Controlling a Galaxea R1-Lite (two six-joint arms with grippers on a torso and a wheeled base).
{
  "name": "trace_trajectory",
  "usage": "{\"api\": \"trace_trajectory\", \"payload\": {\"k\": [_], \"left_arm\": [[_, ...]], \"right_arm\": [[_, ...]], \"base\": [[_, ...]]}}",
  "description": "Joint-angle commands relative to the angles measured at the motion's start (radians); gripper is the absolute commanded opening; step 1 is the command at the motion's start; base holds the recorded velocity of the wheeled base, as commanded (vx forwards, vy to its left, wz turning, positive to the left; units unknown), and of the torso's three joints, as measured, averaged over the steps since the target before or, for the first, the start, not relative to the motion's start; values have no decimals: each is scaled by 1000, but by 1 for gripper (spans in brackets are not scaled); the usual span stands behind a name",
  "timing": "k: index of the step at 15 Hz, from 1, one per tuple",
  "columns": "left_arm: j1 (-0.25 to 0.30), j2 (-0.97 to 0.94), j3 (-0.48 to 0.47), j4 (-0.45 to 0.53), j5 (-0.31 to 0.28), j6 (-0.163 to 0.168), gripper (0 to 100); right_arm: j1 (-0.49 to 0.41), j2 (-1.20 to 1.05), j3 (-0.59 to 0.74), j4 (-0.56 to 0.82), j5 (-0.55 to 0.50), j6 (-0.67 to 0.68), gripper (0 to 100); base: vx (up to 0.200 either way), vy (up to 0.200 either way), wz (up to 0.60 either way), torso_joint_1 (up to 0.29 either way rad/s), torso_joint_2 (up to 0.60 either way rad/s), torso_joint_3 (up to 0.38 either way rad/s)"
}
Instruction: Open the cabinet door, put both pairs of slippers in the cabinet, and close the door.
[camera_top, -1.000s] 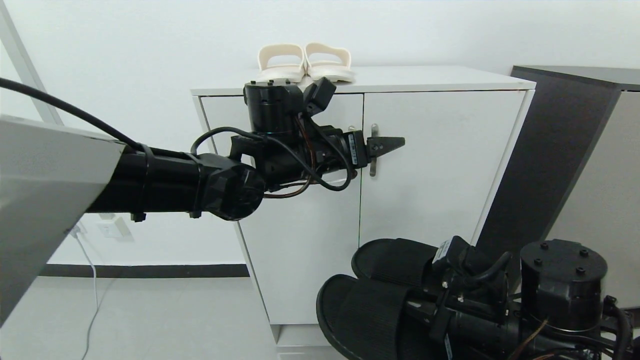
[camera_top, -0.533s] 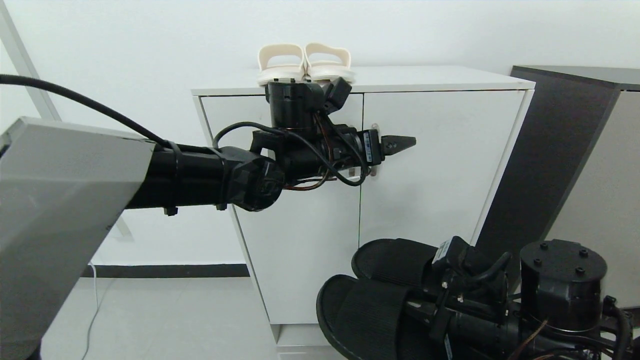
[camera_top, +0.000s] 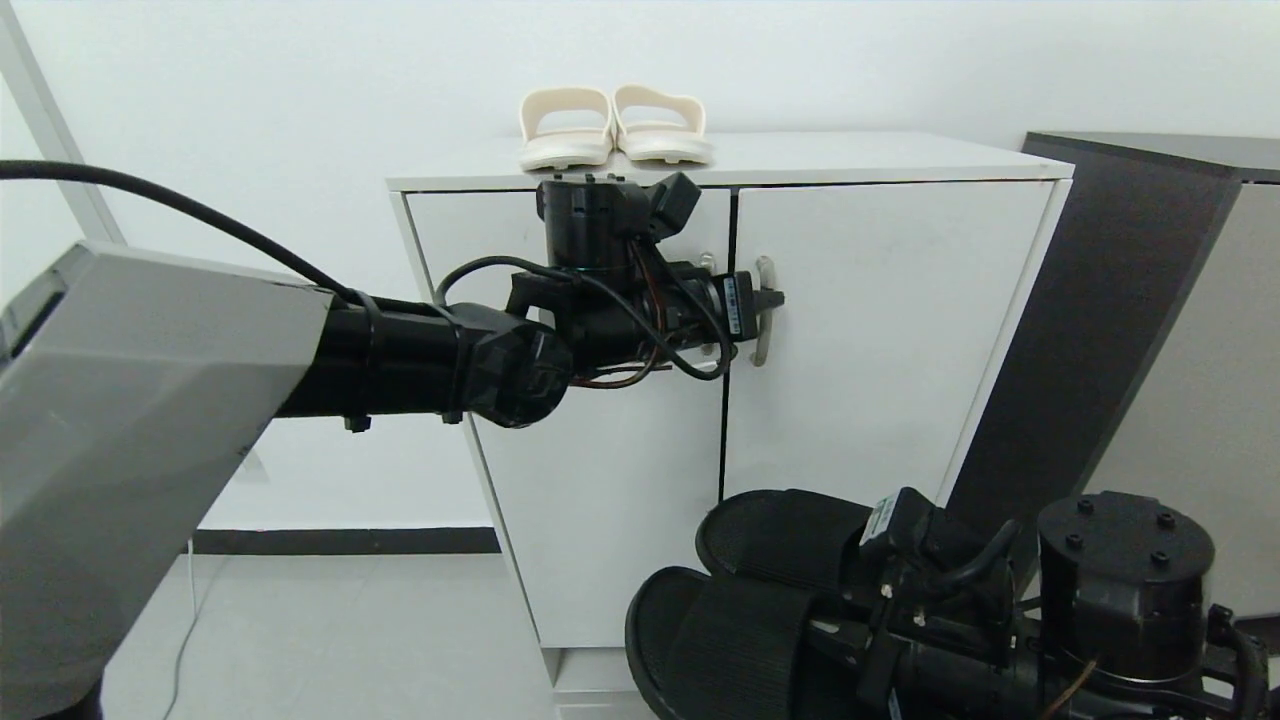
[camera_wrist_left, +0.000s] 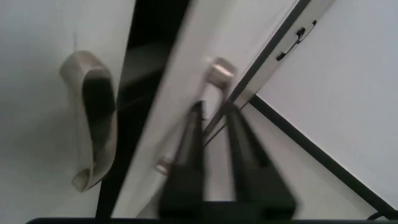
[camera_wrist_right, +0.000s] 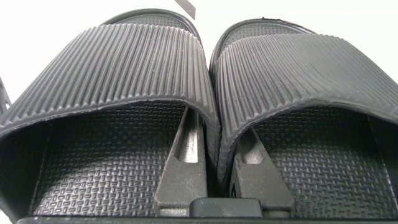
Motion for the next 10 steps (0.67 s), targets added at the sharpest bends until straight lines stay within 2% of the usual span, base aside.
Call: {"api": "trace_trajectory", "payload": {"k": [1,5,10], "left_arm": [[0,-33,44,-8,1,1,0],[0,-118,207,-97,1,-7,0],[6,-287,396,-100,-9,-8,0]], "right_arm": [[13,-5,10,-1,1,0,0],[29,-15,21,1,2,0,0],[29,-8,20,1,5,0,0]], "base": [[0,0,0,0,0,0],[0,0,0,0,0,0],[0,0,0,0,0,0]]}}
